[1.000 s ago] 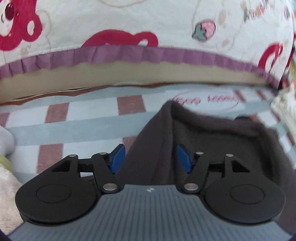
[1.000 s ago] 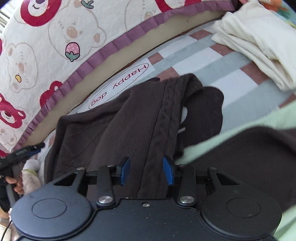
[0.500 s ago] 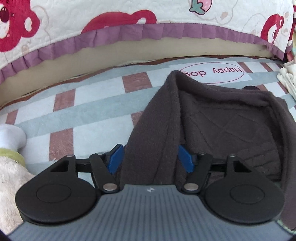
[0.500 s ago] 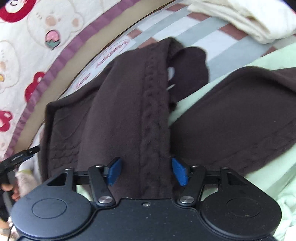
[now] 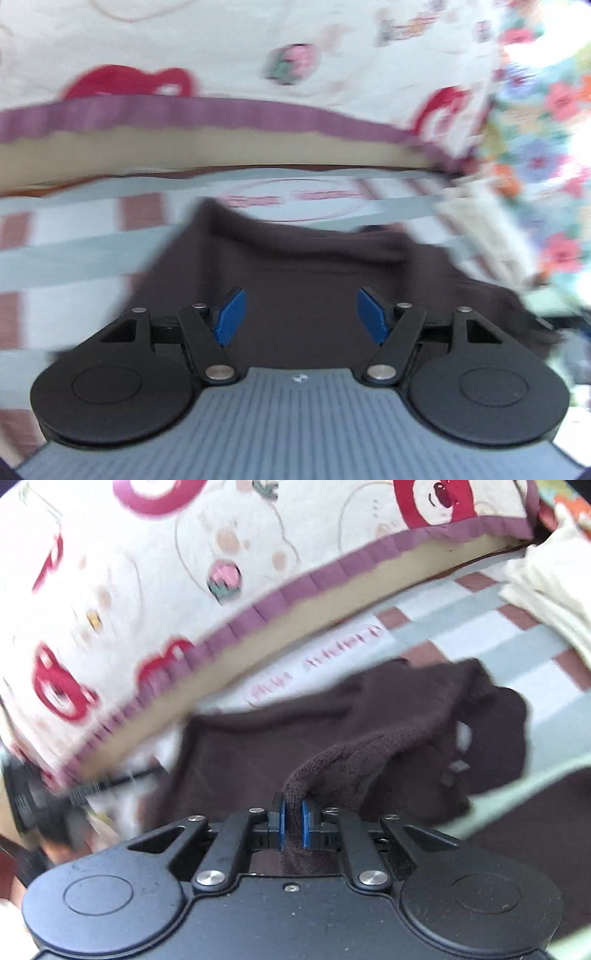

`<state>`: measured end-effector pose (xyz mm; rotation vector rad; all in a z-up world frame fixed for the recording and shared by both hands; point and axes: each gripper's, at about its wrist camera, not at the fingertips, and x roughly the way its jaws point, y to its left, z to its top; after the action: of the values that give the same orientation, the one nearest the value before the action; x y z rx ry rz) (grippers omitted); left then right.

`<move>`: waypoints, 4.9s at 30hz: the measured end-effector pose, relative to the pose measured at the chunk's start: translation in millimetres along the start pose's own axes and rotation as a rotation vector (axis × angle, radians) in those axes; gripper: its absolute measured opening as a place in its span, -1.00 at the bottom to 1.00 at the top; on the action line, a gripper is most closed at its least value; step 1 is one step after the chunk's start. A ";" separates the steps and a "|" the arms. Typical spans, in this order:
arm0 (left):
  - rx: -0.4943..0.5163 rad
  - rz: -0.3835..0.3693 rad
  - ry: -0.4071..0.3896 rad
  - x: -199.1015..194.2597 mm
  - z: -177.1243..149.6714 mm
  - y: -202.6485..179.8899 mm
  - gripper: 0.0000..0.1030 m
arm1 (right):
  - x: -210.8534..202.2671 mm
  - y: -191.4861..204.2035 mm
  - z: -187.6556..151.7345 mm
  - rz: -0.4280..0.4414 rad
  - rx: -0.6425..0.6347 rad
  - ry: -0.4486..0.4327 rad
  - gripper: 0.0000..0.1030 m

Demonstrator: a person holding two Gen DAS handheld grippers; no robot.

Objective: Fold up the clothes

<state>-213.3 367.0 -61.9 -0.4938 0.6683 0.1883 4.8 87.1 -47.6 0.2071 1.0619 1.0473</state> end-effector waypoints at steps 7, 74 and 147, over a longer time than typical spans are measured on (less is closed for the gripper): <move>0.348 -0.132 -0.036 -12.4 -24.5 -104.1 0.36 | 30.7 11.0 18.8 0.196 0.040 0.032 -0.79; 0.260 0.293 -0.306 -59.8 33.5 -95.9 -0.75 | 15.1 -17.3 -59.3 -0.398 -0.334 -0.279 0.15; 0.040 0.419 0.408 21.5 -19.7 82.6 0.38 | 43.8 -134.8 -49.4 0.089 0.751 0.010 0.41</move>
<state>-234.0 429.2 -120.0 -0.3494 1.1718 0.4754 50.5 34.2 -180.4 0.8588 1.4298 0.6840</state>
